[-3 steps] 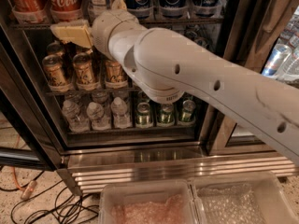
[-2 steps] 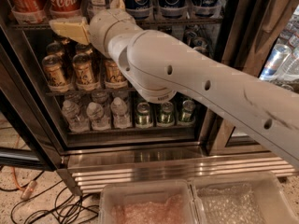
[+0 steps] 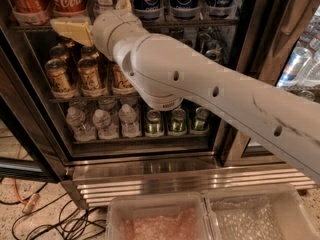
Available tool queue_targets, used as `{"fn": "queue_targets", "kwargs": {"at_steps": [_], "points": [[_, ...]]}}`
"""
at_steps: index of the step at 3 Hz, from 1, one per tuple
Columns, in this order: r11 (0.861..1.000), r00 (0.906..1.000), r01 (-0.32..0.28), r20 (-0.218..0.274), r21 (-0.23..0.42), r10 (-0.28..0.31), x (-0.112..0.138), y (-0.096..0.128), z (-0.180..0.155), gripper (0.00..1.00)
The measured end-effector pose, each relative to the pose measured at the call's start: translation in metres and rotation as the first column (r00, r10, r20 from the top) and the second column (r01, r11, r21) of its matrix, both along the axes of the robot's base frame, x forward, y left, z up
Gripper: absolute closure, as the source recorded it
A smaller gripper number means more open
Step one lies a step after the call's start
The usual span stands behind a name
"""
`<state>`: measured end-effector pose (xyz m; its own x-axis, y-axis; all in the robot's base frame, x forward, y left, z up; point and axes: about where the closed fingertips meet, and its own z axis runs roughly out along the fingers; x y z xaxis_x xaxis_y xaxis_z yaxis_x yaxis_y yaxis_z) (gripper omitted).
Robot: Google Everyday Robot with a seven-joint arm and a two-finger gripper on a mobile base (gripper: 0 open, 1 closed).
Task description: Pick blue plastic bottle from top shelf of fridge
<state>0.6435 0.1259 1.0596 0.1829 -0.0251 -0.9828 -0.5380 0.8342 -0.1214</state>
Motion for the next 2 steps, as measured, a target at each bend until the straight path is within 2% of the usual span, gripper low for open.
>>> {"fn": "queue_targets", "kwargs": {"at_steps": [2], "points": [[0.998,0.9984,0.053,0.021,0.037,-0.053,0.020,0.001,0.007,0.00]]}}
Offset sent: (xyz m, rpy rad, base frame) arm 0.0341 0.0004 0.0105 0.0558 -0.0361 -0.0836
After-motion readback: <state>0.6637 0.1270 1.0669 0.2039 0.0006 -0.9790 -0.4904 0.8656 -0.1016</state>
